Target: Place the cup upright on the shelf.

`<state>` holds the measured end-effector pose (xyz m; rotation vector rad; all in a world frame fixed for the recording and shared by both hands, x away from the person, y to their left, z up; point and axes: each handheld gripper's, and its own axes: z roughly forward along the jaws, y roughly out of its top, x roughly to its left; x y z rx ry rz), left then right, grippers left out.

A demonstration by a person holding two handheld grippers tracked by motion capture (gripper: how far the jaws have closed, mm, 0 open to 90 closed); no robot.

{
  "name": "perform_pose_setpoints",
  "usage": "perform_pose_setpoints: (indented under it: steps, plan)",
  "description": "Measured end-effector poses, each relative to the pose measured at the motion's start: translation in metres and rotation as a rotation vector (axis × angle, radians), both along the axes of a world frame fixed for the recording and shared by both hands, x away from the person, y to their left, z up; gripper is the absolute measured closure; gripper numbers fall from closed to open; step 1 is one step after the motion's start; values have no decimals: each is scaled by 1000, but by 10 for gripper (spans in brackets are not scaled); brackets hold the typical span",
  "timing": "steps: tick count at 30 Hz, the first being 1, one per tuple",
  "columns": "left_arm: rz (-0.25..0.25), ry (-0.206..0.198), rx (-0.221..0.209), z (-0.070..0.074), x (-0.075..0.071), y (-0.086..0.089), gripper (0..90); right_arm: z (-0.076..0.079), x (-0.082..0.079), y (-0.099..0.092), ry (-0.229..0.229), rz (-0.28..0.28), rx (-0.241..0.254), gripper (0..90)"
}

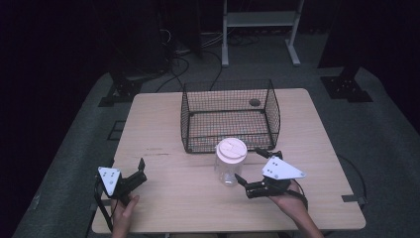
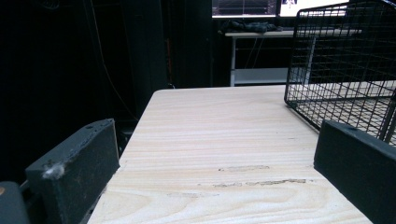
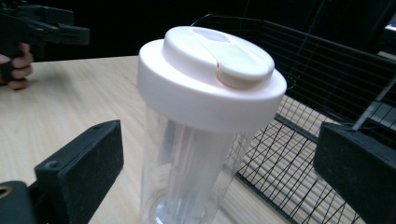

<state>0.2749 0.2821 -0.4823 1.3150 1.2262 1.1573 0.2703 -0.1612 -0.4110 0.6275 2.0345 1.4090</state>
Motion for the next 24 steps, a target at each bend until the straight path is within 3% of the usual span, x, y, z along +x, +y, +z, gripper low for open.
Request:
perform_pose_setpoints:
  steps: [5,10,17,24]
  plan:
    - [1,-1,-7,0,0,1,0,-1,6,8,-3,-3,24,11]
    - [2,1,-2,0,0,0,0,-3,11,16,-12,-19,11,12]
    - [2,-2,4,0,0,0,0,-2,17,26,-14,-14,31,11]
    - [4,0,-3,0,0,0,0,0,23,39,-41,-26,6,12]
